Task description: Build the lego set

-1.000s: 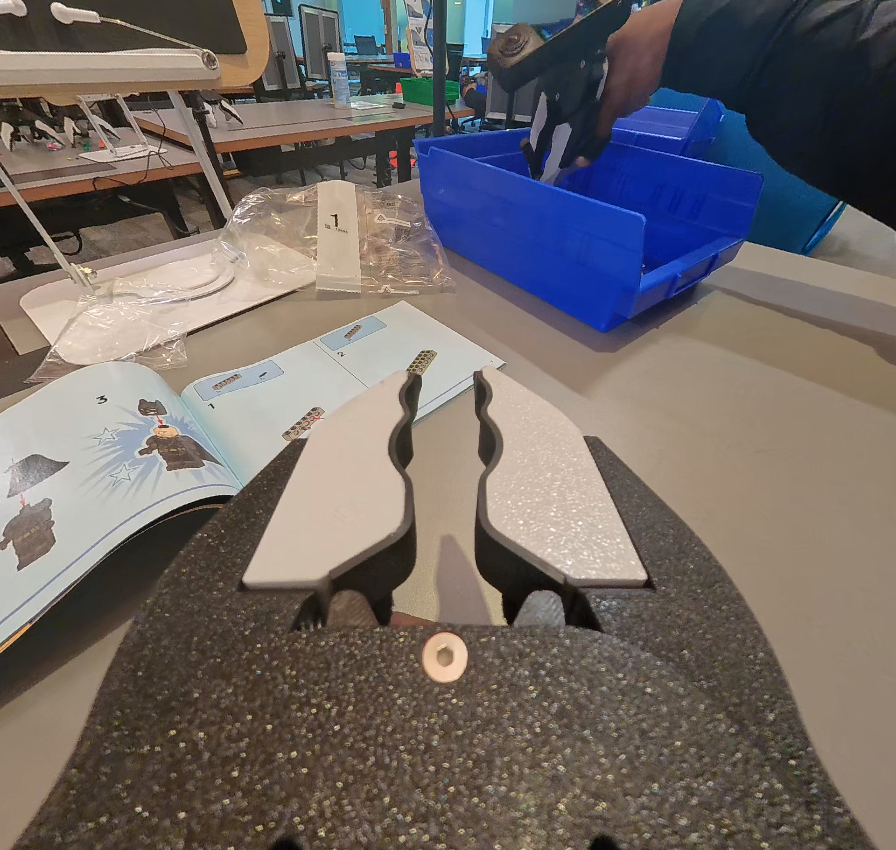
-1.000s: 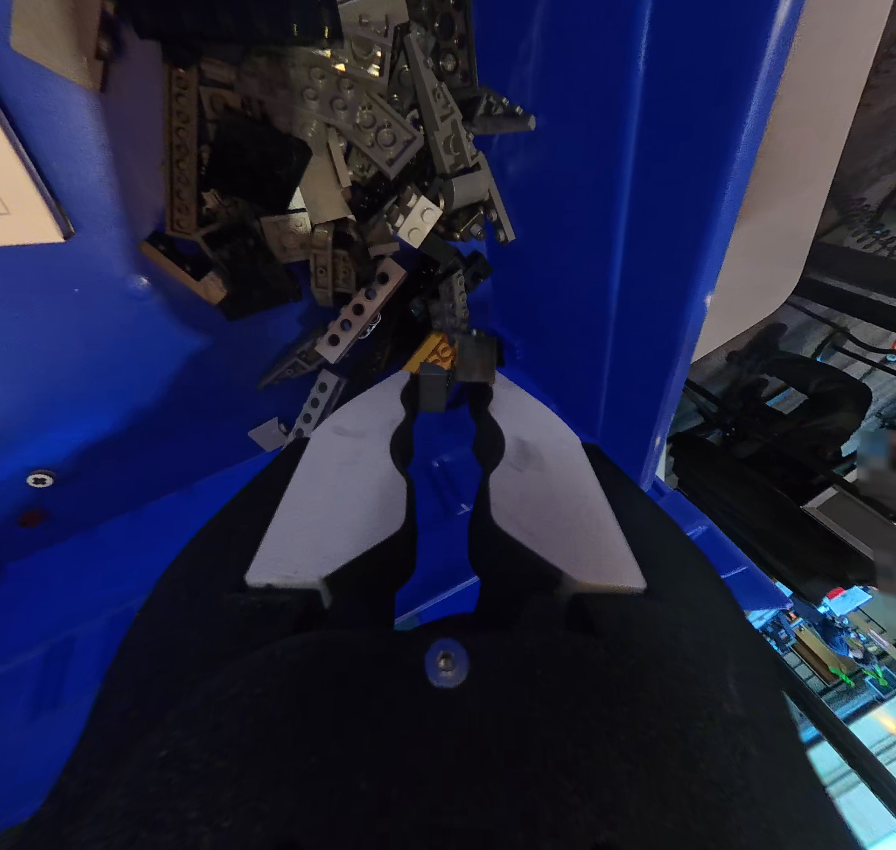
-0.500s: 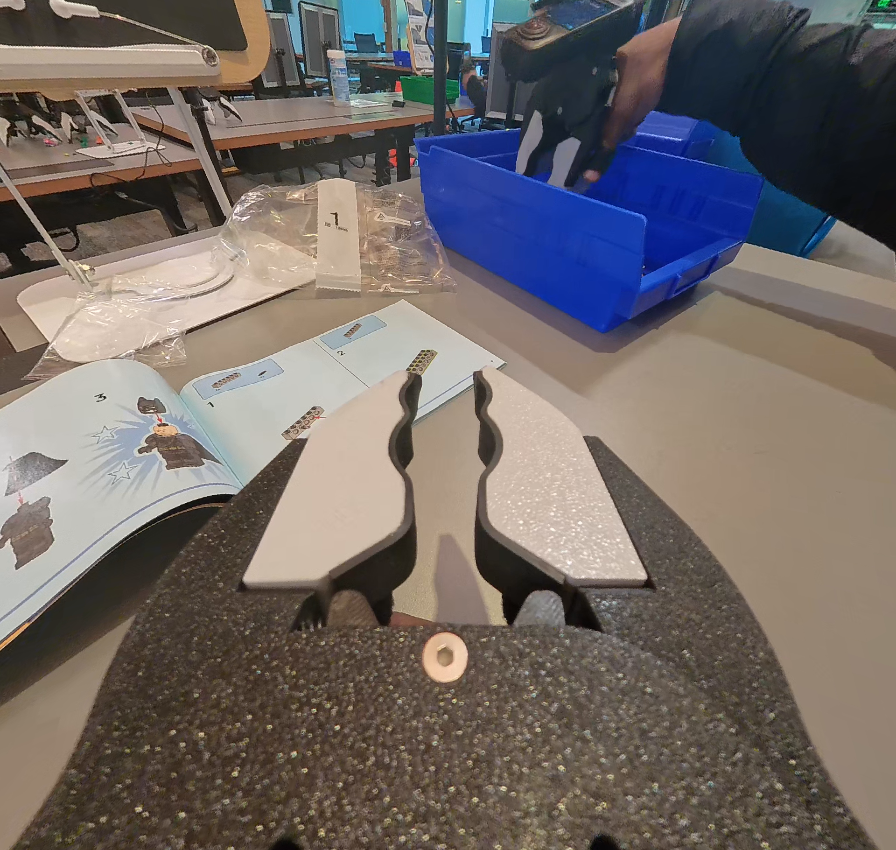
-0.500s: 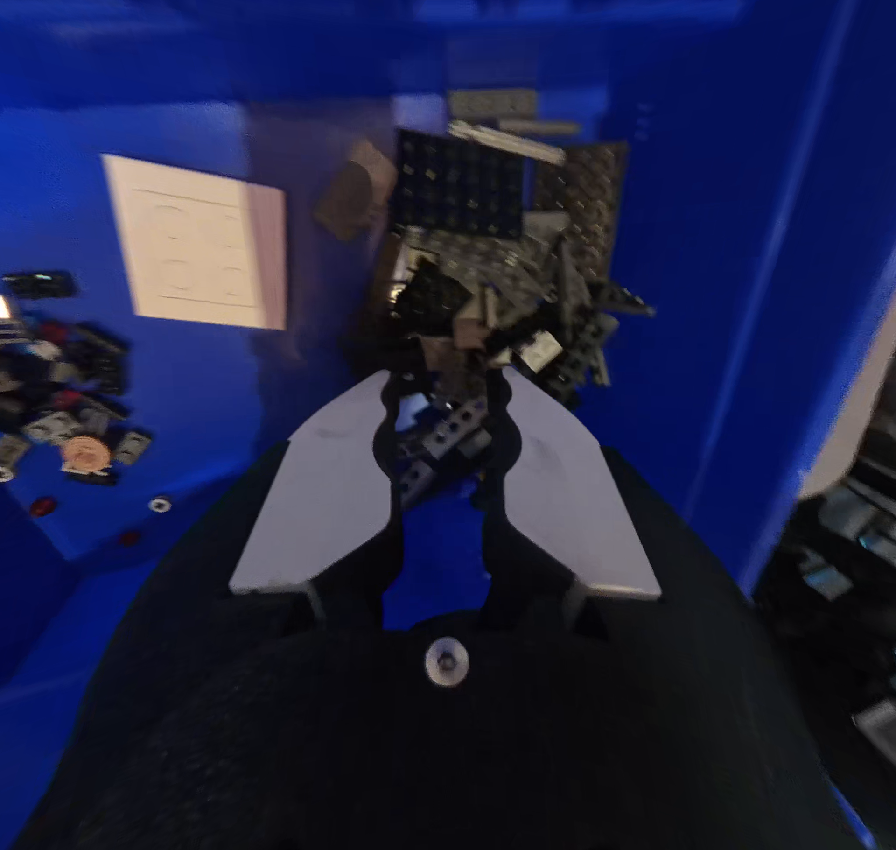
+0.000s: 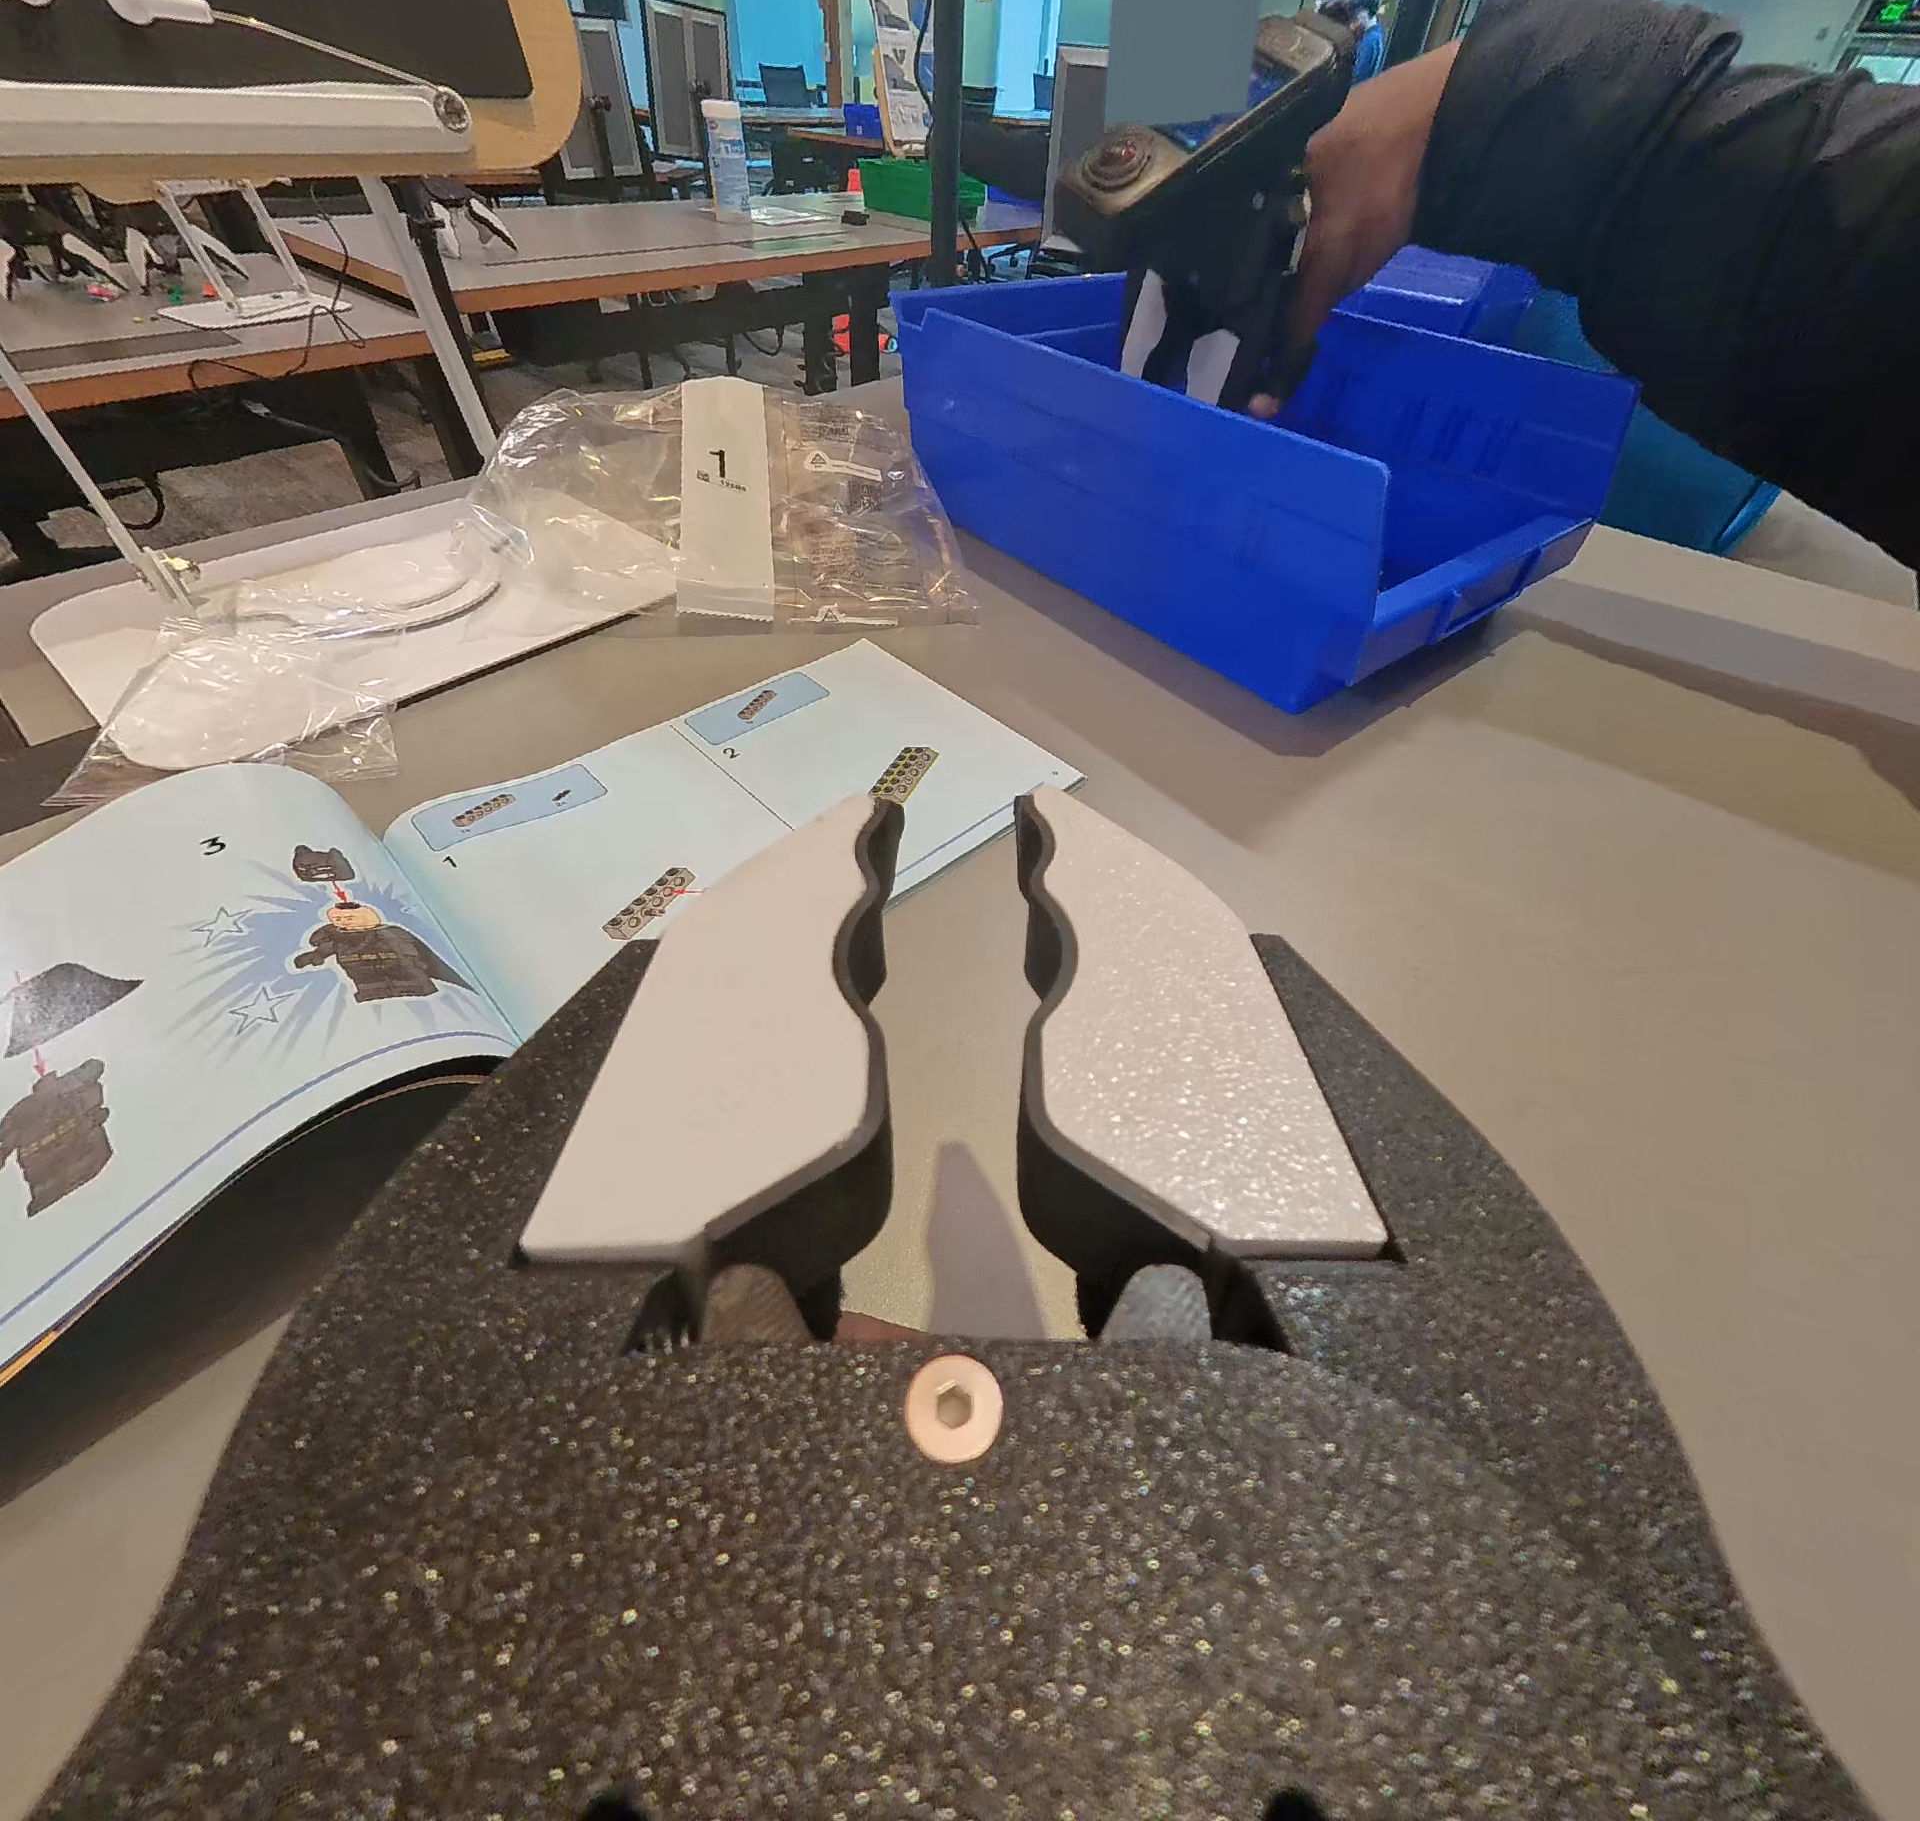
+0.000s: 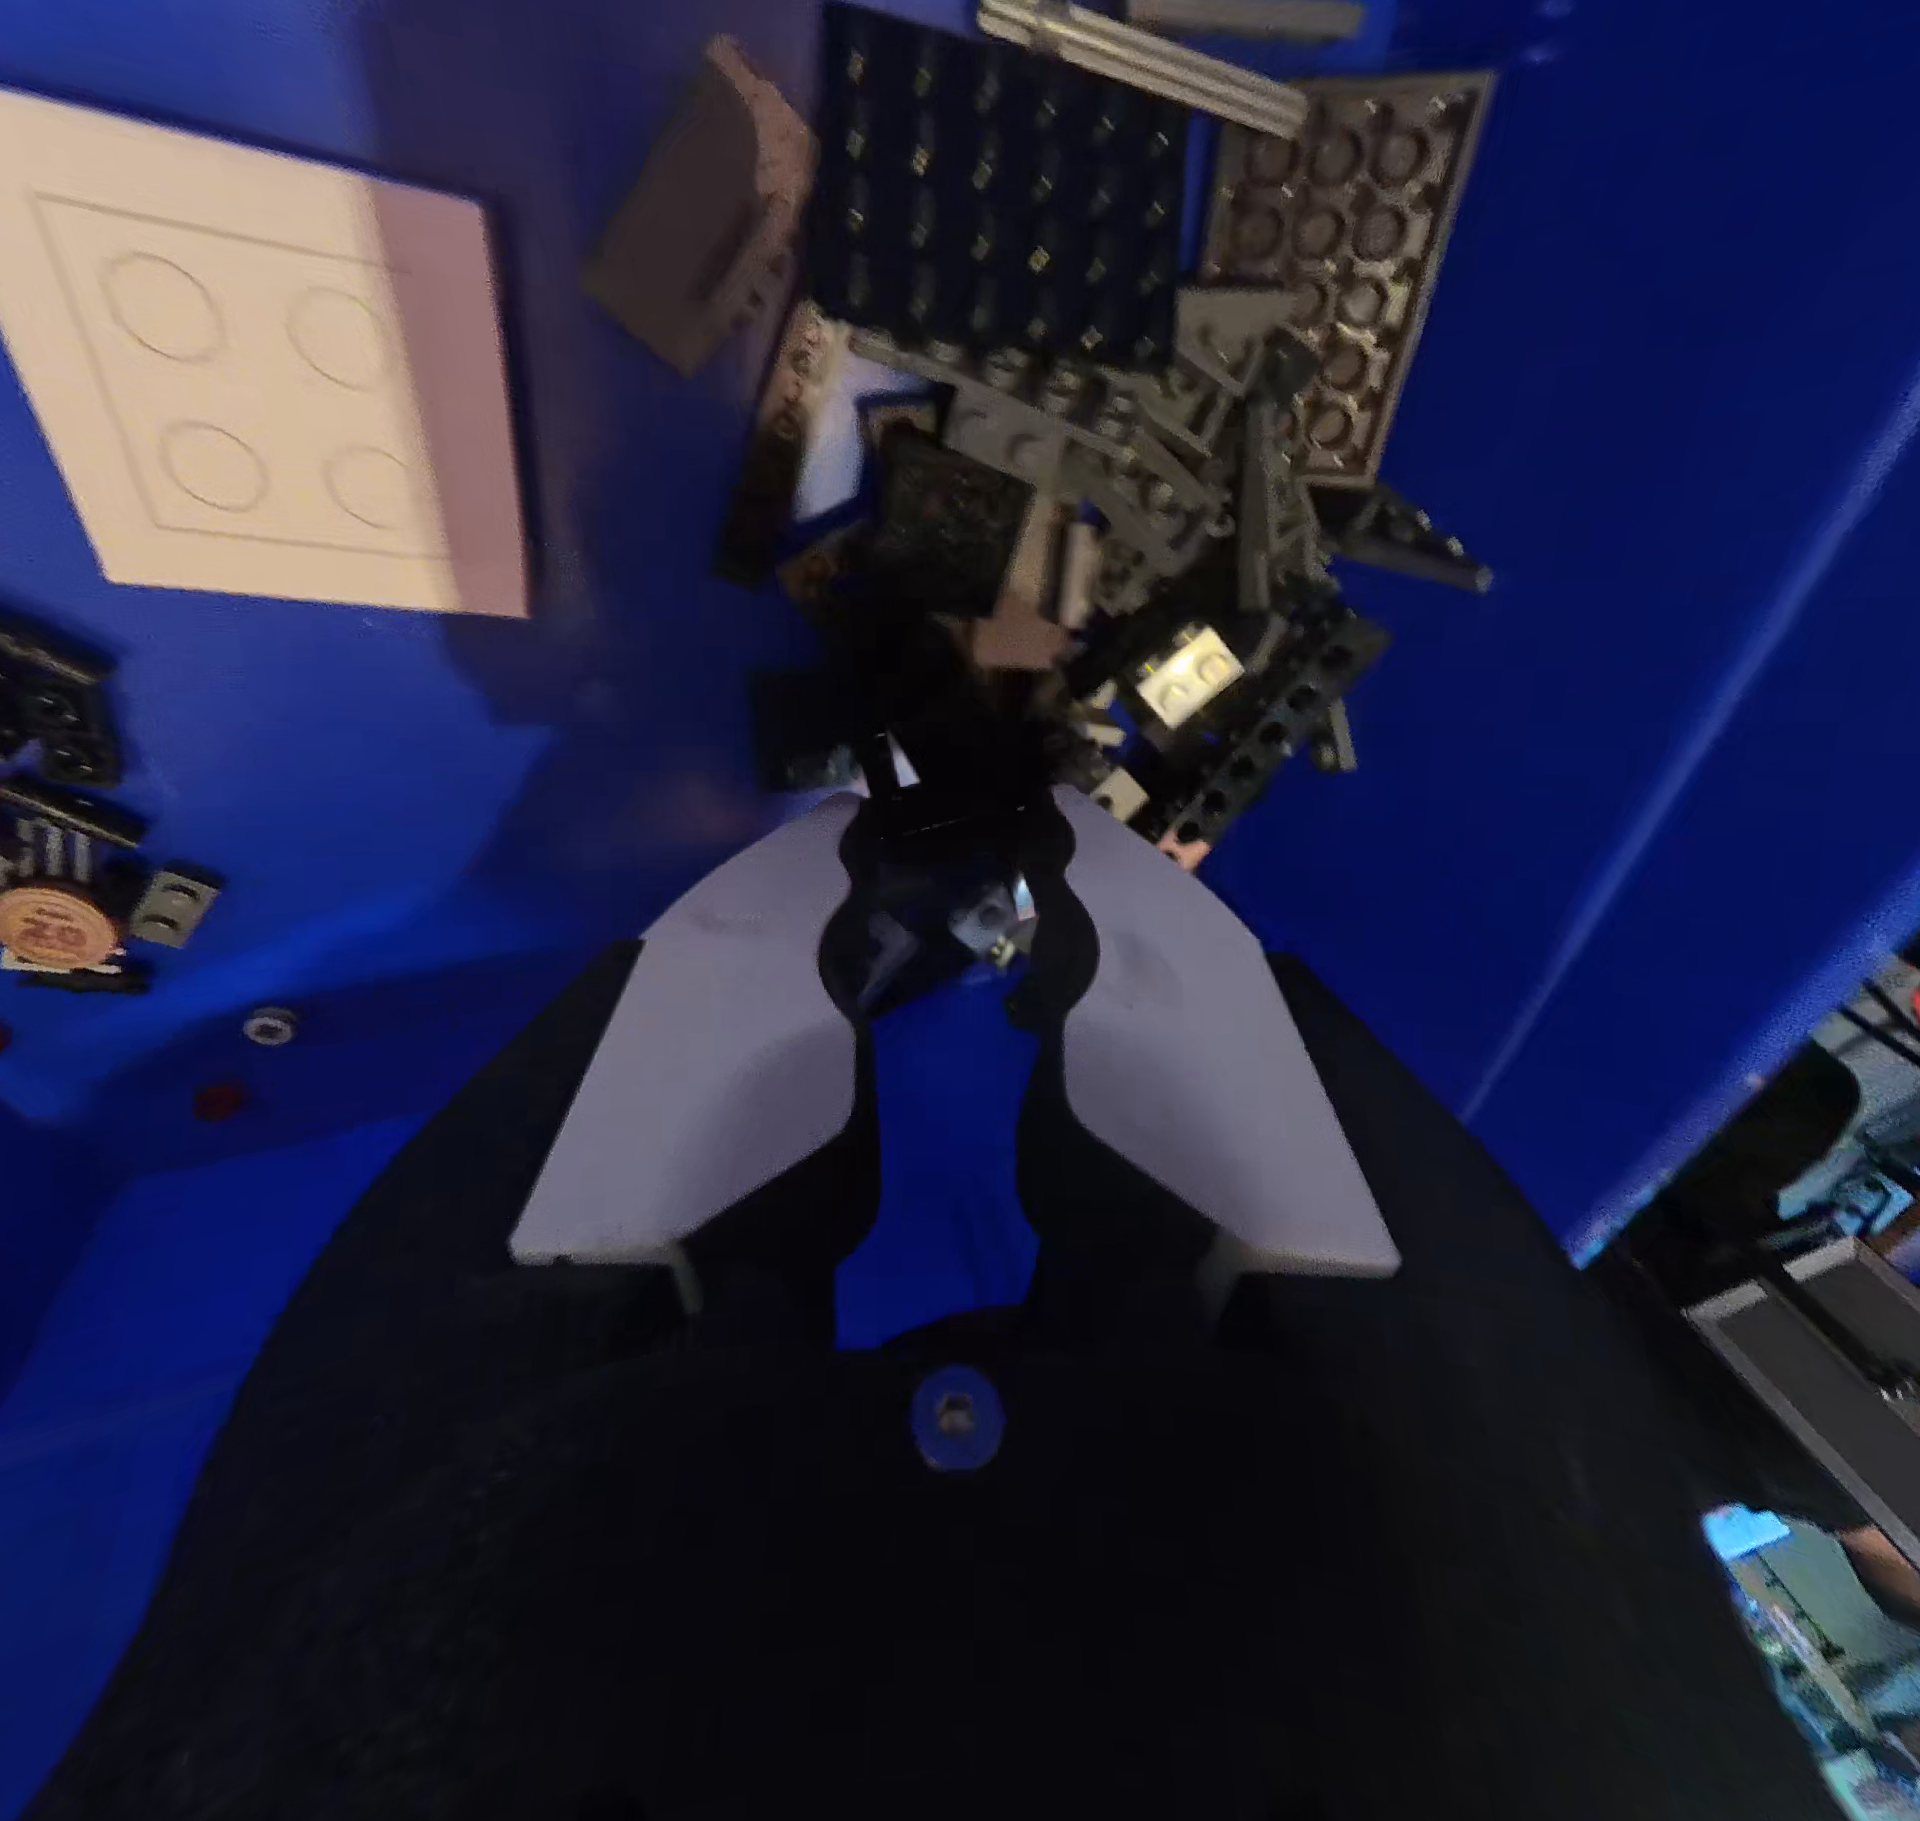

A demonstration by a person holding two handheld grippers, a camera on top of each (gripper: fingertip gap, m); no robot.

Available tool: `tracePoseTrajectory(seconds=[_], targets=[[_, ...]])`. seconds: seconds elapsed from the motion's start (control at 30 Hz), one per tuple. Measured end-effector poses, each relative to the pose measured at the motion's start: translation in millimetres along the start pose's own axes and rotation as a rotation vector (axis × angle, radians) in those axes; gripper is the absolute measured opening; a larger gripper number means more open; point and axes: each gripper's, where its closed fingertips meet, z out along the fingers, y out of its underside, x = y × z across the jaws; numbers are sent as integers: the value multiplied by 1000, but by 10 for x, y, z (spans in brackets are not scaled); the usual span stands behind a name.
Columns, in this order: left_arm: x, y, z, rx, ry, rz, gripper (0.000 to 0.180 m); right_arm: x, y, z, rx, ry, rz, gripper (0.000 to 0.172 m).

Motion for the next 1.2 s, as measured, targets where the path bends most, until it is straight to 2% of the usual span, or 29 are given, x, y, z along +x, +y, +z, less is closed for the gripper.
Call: tracePoseTrajectory(seconds=[0.37,0.63,0.83,1.03,1.2], targets=[[0,3,3,-2,0,-1,22,140,195,-99,3,50,68,29],[-33,7,8,-7,-17,-15,22,112,165,-174,114,97,174,45],[57,2,97,-14,-22,2,23,165,422,-425,137,198,294,57],[410,-55,459,-17,112,-115,24,105,770,-601,201,155,528,65],[863,-261,1034,-92,259,-197,41,-166,855,-746,339,63,650,68]])
